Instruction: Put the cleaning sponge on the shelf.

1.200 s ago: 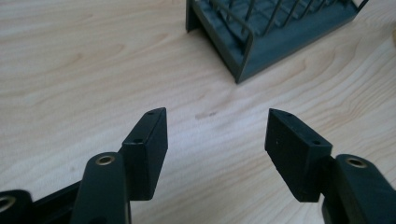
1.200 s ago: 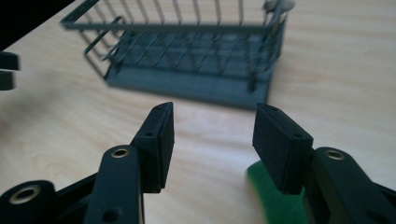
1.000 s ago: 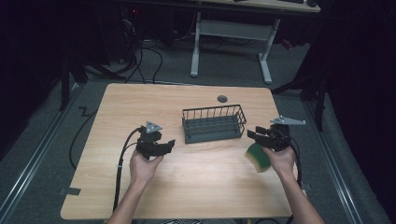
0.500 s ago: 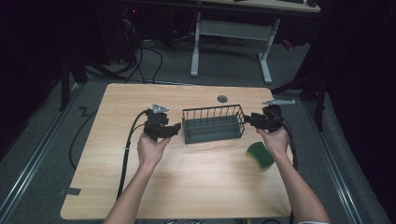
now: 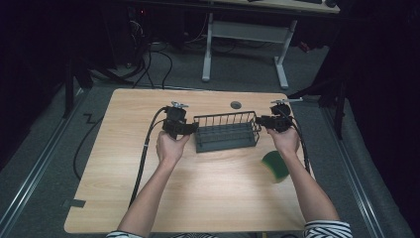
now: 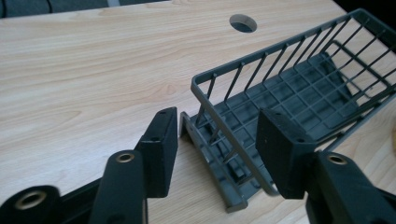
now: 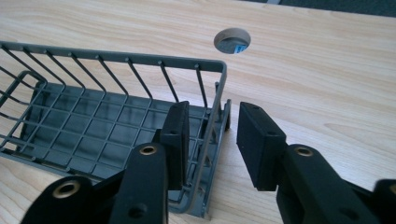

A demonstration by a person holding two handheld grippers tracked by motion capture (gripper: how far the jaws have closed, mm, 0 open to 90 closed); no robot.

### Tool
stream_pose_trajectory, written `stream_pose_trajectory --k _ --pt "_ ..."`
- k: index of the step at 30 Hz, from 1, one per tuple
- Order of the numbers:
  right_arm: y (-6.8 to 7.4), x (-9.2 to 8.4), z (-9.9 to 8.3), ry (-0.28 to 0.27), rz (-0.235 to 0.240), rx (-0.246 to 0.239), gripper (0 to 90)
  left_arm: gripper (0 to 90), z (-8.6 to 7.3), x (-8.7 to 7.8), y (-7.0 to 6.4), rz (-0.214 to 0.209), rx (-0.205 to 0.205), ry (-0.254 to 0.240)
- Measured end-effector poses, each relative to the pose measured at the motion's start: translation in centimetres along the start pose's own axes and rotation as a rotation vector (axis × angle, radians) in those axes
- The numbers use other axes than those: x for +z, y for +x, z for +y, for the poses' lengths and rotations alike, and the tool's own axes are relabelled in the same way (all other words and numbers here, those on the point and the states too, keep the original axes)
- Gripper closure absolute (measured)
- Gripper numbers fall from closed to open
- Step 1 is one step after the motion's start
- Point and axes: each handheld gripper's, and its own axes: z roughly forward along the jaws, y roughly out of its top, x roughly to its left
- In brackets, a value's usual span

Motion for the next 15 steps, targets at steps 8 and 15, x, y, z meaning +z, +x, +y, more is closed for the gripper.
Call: stream_pose_trajectory --k 8,15 --pt "-0.1 1.0 -0.1 0.028 0.001 0.018 71.4 56.9 -0.1 1.2 0.1 -0.011 -0.014 0.015" --pt "0.3 1.5 -0.2 0.050 -0.008 -0.010 77.9 67.2 -0.2 2.1 0.0 -0.046 -0.023 0.034"
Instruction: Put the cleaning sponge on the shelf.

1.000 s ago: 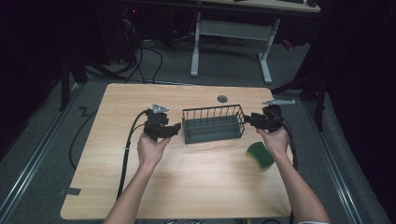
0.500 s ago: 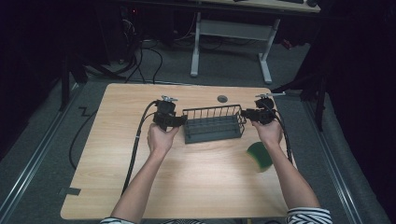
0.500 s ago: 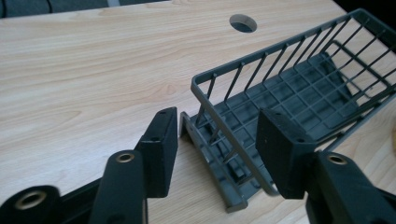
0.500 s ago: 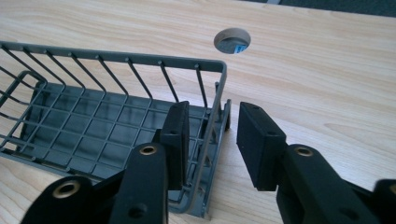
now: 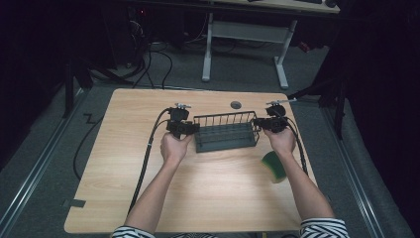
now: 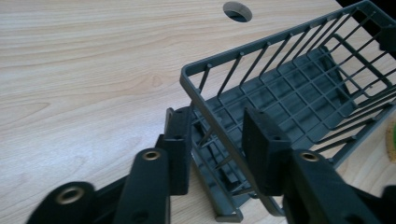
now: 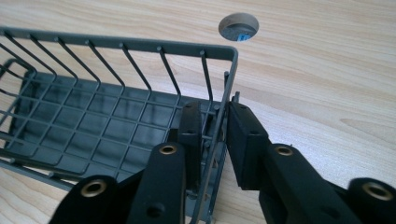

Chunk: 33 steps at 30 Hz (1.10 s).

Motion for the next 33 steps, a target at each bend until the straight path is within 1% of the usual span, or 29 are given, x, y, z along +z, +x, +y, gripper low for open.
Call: stream_pose_trajectory --k 1,5,9,11,16,19,21,23,24,25,26,27,29,31,32,33 --pt "0.0 0.0 0.0 0.000 0.000 0.000 77.9 68.9 0.0 0.0 0.0 0.000 0.000 0.000" --pt "0.1 0.1 0.0 0.006 -0.007 -0.005 79.2 69.9 0.1 0.0 0.0 -0.006 -0.013 0.003" --pt "0.4 0.1 -0.1 0.008 -0.020 -0.010 79.3 70.8 0.1 -0.1 0.0 0.001 -0.015 0.007" --pt "0.9 0.1 -0.2 0.010 -0.036 -0.036 79.2 71.4 0.0 -0.2 0.1 0.013 -0.010 0.011" --pt "1.3 -0.1 -0.5 0.010 -0.017 -0.027 78.9 71.6 -0.3 -0.8 0.2 0.021 0.005 0.018" --pt "1.6 -0.3 -0.7 0.014 -0.015 -0.029 78.7 71.7 -0.6 -1.1 0.3 0.012 0.001 0.014" --pt "2.3 -0.5 -1.0 0.023 -0.023 -0.056 78.2 71.8 -1.0 -1.6 0.6 0.006 0.004 0.018" --pt "2.9 -0.6 -1.1 0.028 -0.031 -0.092 77.7 71.7 -1.2 -2.0 0.8 0.012 0.014 0.022" --pt "2.9 -0.6 -1.1 0.028 -0.031 -0.092 77.7 71.8 -1.2 -2.0 0.8 0.012 0.014 0.022" --pt "3.4 -0.7 -1.3 0.031 -0.020 -0.098 77.1 71.8 -1.4 -2.2 0.9 0.013 0.016 0.023" --pt "3.6 -0.7 -1.4 0.027 -0.010 -0.098 77.0 71.9 -1.8 -2.7 1.2 0.007 0.008 0.019" --pt "3.8 -0.7 -1.6 0.026 0.001 -0.096 76.8 71.9 -1.8 -2.7 1.2 0.007 0.008 0.019" --pt "4.1 -0.8 -1.8 0.023 0.019 -0.089 76.6 71.8 -2.3 -3.3 1.5 0.009 0.010 0.016" --pt "4.5 -0.8 -1.9 0.028 0.026 -0.096 76.4 71.8 -2.5 -3.5 1.5 0.013 0.013 0.018" --pt "4.8 -0.9 -1.9 0.032 0.026 -0.100 76.3 71.8 -2.8 -3.9 1.5 0.025 0.023 0.019" --pt "5.0 -0.9 -2.0 0.036 0.026 -0.107 76.2 71.8 -2.9 -4.1 1.5 0.028 0.024 0.018"
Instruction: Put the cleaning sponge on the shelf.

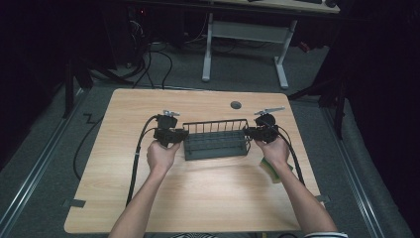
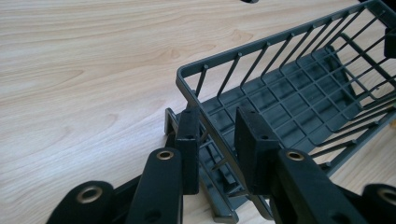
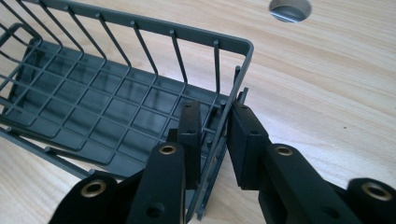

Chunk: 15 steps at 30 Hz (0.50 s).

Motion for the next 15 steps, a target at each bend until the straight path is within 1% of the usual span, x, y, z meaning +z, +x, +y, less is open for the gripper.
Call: stream_pose_trajectory --k 2,5,8,9,12,15 --pt "0.4 0.0 0.0 0.004 0.003 -0.006 76.1 71.8 -0.2 -0.2 0.0 0.001 -0.002 -0.003" --pt "0.9 0.0 -0.1 0.007 0.009 -0.013 76.1 71.8 -0.8 -0.8 0.3 0.001 -0.007 -0.007" --pt "1.2 -0.1 -0.2 0.011 0.013 -0.010 76.1 71.8 -1.2 -1.1 0.3 0.007 -0.003 -0.009" --pt "1.6 -0.2 -0.3 0.019 0.017 -0.012 76.0 71.9 -1.3 -1.3 0.3 0.010 -0.004 -0.011" --pt "1.9 -0.3 -0.6 0.021 0.033 0.001 75.6 72.2 -1.7 -1.7 0.3 0.010 -0.005 -0.015" --pt "1.9 -0.4 -0.8 0.013 0.046 0.018 75.4 72.3 -2.0 -1.9 0.4 -0.004 -0.012 -0.024"
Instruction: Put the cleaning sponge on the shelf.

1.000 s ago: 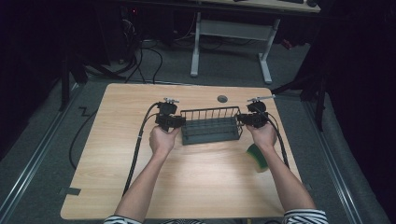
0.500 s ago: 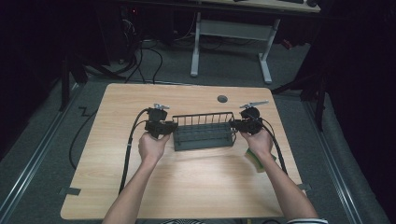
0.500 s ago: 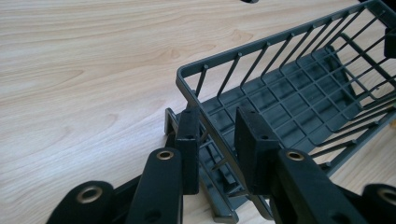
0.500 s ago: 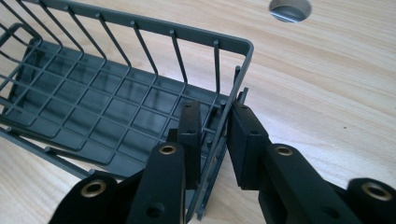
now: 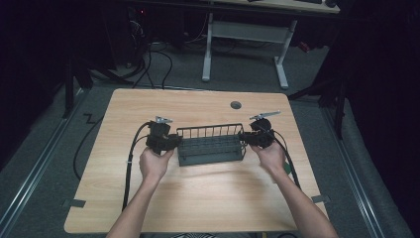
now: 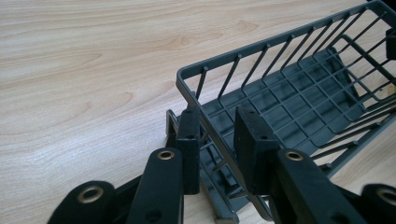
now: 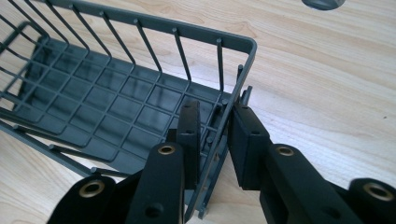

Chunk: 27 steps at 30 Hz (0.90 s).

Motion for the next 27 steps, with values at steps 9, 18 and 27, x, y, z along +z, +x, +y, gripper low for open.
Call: stream_pose_trajectory --k 9,18,27 --pt "-0.4 -1.3 0.0 -0.071 0.008 0.033 52.4 51.5 -0.4 -0.5 0.2 0.000 -0.008 -0.045" --pt "-2.2 -3.8 -1.7 -0.143 0.019 0.054 47.6 38.2 -1.5 -2.1 0.6 -0.013 0.008 -0.105" --pt "-3.7 -5.9 -5.0 -0.177 -0.043 -0.011 37.3 37.5 -3.9 -3.7 1.4 0.015 0.013 -0.185"
